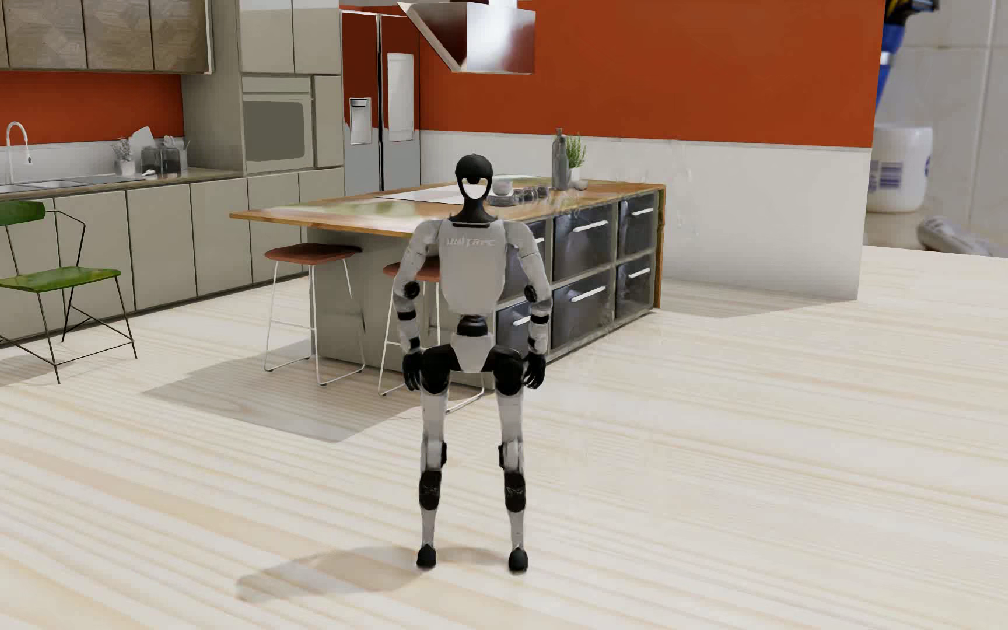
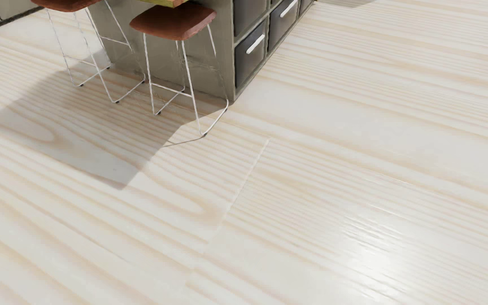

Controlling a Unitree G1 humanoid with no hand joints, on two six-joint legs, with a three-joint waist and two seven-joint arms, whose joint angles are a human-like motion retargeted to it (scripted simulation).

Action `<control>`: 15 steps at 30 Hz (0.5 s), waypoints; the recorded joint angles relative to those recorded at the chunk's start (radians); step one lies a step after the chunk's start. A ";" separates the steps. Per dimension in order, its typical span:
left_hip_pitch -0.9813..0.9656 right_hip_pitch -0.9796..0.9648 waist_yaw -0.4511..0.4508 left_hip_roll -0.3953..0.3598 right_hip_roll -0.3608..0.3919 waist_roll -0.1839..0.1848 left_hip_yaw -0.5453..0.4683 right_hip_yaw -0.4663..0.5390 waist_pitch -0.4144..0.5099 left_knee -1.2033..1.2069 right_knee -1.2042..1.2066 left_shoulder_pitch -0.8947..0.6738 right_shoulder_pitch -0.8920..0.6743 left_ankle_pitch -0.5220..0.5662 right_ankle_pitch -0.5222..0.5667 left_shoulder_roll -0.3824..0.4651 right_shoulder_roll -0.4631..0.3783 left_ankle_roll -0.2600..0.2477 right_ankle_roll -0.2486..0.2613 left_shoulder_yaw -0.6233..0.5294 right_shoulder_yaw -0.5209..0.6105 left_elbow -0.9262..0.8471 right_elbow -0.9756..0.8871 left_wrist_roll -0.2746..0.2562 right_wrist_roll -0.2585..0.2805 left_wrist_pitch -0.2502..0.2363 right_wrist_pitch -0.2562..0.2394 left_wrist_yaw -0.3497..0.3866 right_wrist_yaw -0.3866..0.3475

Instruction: Reach

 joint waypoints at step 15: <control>0.031 0.052 0.010 -0.021 -0.024 0.012 0.000 0.000 0.021 -0.012 0.016 -1.338 -1.209 0.009 0.001 0.240 -0.239 0.000 0.000 0.507 -0.684 -0.990 -1.018 0.000 0.000 0.000 0.000 0.000 0.000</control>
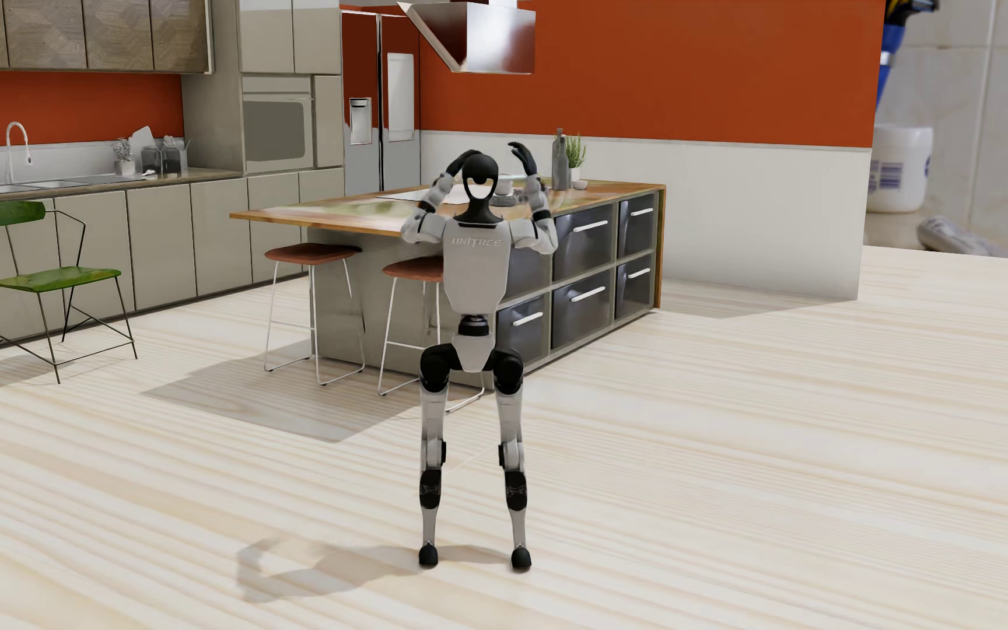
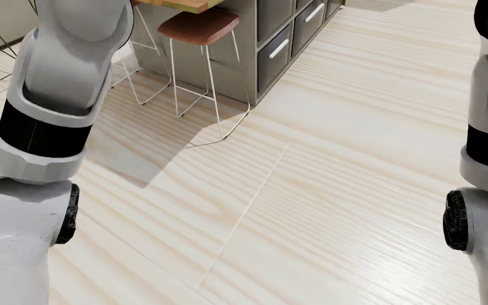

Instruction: Reach

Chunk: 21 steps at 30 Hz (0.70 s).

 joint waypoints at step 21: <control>0.003 0.016 0.025 -0.017 -0.016 0.004 0.000 0.000 -0.041 -0.002 -0.015 -0.032 -0.029 -0.011 0.023 0.058 -0.047 0.000 0.000 0.072 -0.082 -0.120 -0.071 0.000 0.000 0.000 0.000 0.000 0.000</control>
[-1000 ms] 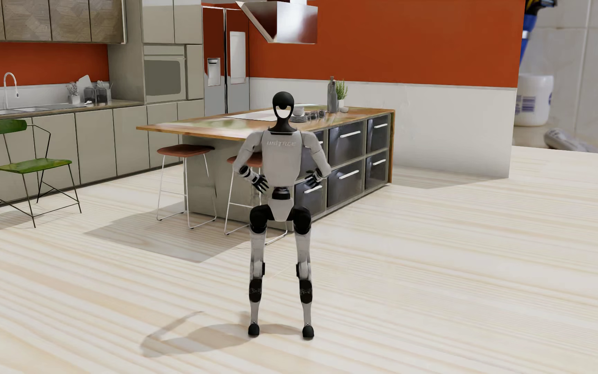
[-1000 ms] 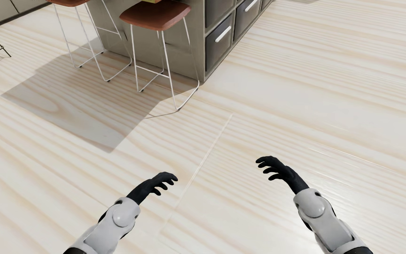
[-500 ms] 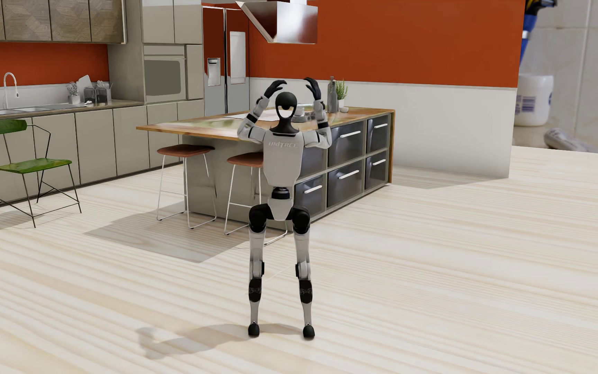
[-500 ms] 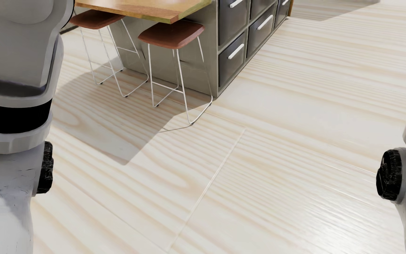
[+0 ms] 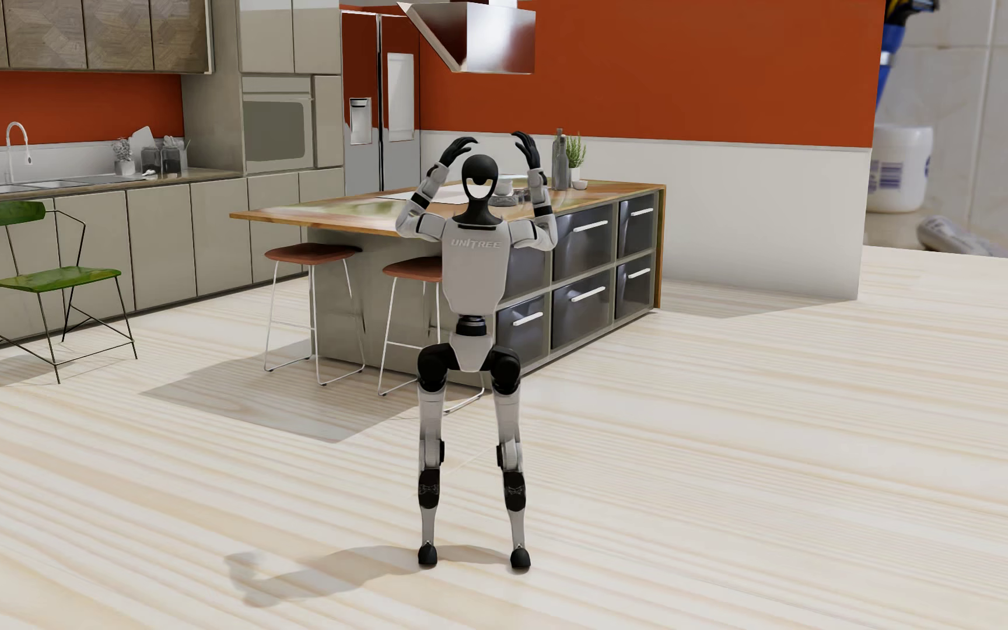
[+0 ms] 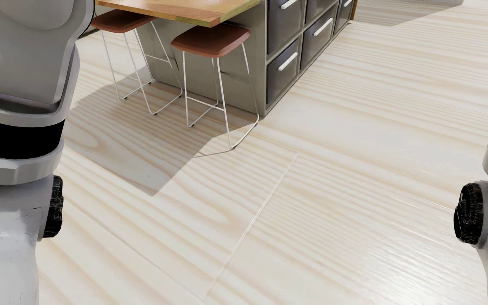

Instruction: Reach

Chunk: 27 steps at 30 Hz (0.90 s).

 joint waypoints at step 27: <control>0.002 0.001 -0.002 0.006 0.007 0.002 0.000 0.000 0.001 -0.001 -0.003 0.046 0.058 -0.008 0.002 0.001 -0.010 0.000 0.000 0.007 -0.034 0.009 0.016 0.000 0.000 0.000 0.000 0.000 0.000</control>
